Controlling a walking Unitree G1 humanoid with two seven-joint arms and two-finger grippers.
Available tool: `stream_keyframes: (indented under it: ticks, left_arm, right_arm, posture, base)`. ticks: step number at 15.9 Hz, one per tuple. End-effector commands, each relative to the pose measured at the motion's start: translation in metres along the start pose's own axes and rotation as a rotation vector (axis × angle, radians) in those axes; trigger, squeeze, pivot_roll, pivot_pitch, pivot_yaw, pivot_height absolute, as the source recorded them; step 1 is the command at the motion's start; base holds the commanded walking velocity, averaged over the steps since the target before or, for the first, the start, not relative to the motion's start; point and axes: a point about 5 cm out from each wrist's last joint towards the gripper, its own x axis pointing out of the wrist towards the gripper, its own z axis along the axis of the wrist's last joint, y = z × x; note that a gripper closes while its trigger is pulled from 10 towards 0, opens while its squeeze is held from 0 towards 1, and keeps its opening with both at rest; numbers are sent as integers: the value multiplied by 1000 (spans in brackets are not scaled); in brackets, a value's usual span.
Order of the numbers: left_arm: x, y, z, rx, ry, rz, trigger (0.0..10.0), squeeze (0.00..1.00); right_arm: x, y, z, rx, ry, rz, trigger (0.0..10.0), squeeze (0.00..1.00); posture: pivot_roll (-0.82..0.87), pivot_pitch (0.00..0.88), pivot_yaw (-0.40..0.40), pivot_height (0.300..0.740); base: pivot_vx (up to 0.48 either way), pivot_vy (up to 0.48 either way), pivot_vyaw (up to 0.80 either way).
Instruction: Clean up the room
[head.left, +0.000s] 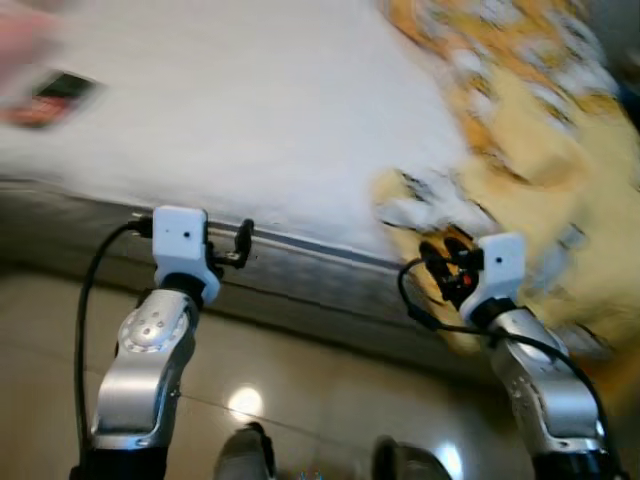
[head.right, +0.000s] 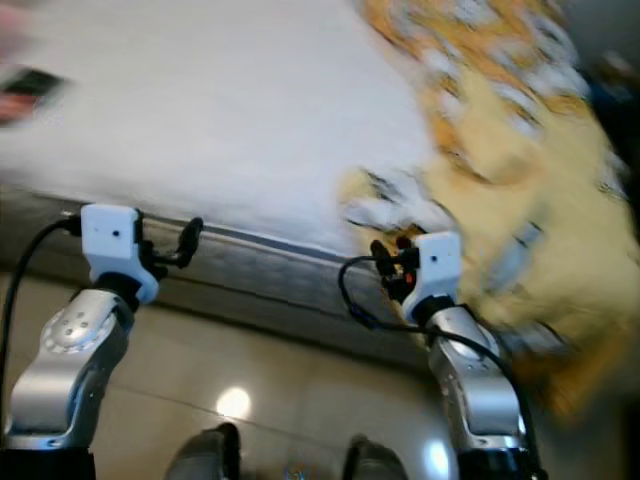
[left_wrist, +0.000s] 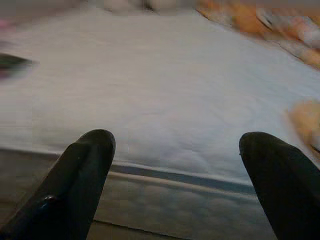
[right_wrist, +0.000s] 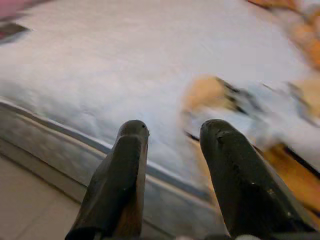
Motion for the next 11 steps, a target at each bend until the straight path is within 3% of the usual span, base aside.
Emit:
stream_keyframes:
  ticks: [1,5,11]
  left_arm:
    - [-3,0,-12,-25,36,-5,10000,0]
    - [-3,-8,-27,-46,73,-23,10000,0]
    - [-3,-8,-35,-42,80,-42,10000,0]
  right_arm:
    - [4,-3,0,22,0,-52,10000,0]
    - [5,-9,0,2,4,-75,10000,0]
    - [-5,-11,-12,-19,60,-74,10000,0]
  posture:
    - [-38,19,14,740]
    - [-57,0,3,740]
    - [-59,0,-10,740]
  base:
    - [461,0,0]
    - [462,0,0]
    - [462,0,-800]
